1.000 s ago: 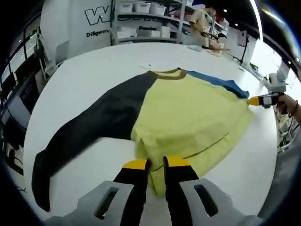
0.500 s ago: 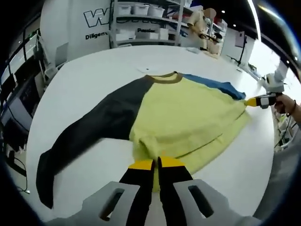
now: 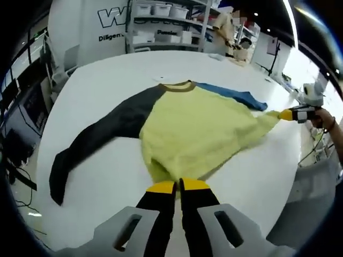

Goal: Fold the garment on the visible template until the final outline fits inside the template.

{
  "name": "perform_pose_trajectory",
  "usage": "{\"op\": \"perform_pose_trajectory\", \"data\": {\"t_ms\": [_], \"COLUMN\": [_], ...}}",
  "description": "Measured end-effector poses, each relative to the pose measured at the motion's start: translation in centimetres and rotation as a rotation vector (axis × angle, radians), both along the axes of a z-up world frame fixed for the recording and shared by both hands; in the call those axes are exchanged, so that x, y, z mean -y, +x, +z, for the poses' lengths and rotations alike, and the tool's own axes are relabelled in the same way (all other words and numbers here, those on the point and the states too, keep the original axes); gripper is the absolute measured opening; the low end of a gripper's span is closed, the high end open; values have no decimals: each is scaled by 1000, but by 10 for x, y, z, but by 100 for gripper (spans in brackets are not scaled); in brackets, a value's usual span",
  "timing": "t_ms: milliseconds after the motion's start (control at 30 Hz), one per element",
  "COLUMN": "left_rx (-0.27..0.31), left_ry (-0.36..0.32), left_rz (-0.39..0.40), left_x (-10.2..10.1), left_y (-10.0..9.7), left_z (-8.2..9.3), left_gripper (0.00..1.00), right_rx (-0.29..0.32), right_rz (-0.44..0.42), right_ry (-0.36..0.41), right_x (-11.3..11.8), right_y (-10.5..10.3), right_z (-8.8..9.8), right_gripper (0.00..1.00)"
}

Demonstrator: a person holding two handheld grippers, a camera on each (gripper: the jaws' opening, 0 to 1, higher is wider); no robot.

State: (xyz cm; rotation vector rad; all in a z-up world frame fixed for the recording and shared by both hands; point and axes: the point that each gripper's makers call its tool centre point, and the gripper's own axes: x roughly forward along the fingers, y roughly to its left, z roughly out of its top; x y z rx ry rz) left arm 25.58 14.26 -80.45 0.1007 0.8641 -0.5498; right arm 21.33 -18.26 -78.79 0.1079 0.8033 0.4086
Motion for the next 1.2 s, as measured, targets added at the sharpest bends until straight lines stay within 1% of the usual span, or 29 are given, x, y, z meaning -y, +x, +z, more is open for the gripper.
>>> {"op": "perform_pose_trajectory", "data": {"t_ms": [33, 67, 133, 267, 300, 367, 400, 467, 500, 533, 600, 667, 733, 767, 900, 1067, 1133, 1200], "left_rx": [-5, -14, -29, -32, -39, -72, -80, -105, -113, -116, -112, -111, -123, -131, -136, -138, -149, -166], "left_ry": [-3, -3, 2, 7, 7, 20, 26, 57, 73, 96, 108, 111, 128, 136, 141, 146, 164, 166], "left_rz": [-1, -2, 2, -1, -9, -17, -14, -22, -22, -50, -61, -48, -42, -38, -40, -41, -58, -47], "left_x": [-1, -2, -4, -6, -7, -9, -10, -13, -13, -14, -14, -14, -18, -20, -21, -20, -19, -21], "left_y": [-8, -14, -22, -32, -43, -58, -65, -81, -87, -93, -96, -99, -105, -107, -110, -114, -123, -134], "left_z": [1, 1, 1, 1, -1, -8, -10, -18, -21, -24, -26, -28, -34, -37, -38, -39, -45, -55], "left_gripper": [7, 7, 7, 7, 7, 7, 7, 7, 6, 7, 7, 7, 6, 7, 7, 7, 7, 7], "right_rx": [-22, -37, -45, -57, -69, -73, -97, -146, -166, -172, -166, -172, -223, -234, -224, -234, -250, -266], "right_rz": [17, 24, 27, 25, 22, 20, 17, 40, 44, 44, 53, 54, 53, 61, 61, 60, 59, 58], "right_ry": [-17, -30, -47, -56, -48, -45, -56, -106, -120, -127, -129, -124, -131, -160, -187, -195, -207, -208], "right_x": [-1, -1, -1, 0, -1, -1, 0, 3, 3, 3, 1, 0, -1, 0, 3, 3, 6, 8], "right_y": [-11, -16, -25, -33, -42, -45, -56, -72, -77, -79, -82, -84, -93, -97, -97, -102, -108, -115], "right_z": [-2, -4, -6, -7, -8, -9, -14, -24, -27, -29, -32, -34, -45, -49, -52, -55, -61, -64], "right_gripper": [0, 0, 0, 0, 0, 0, 0, 0, 0, 0, 0, 0, 0, 0, 0, 0, 0, 0]}}
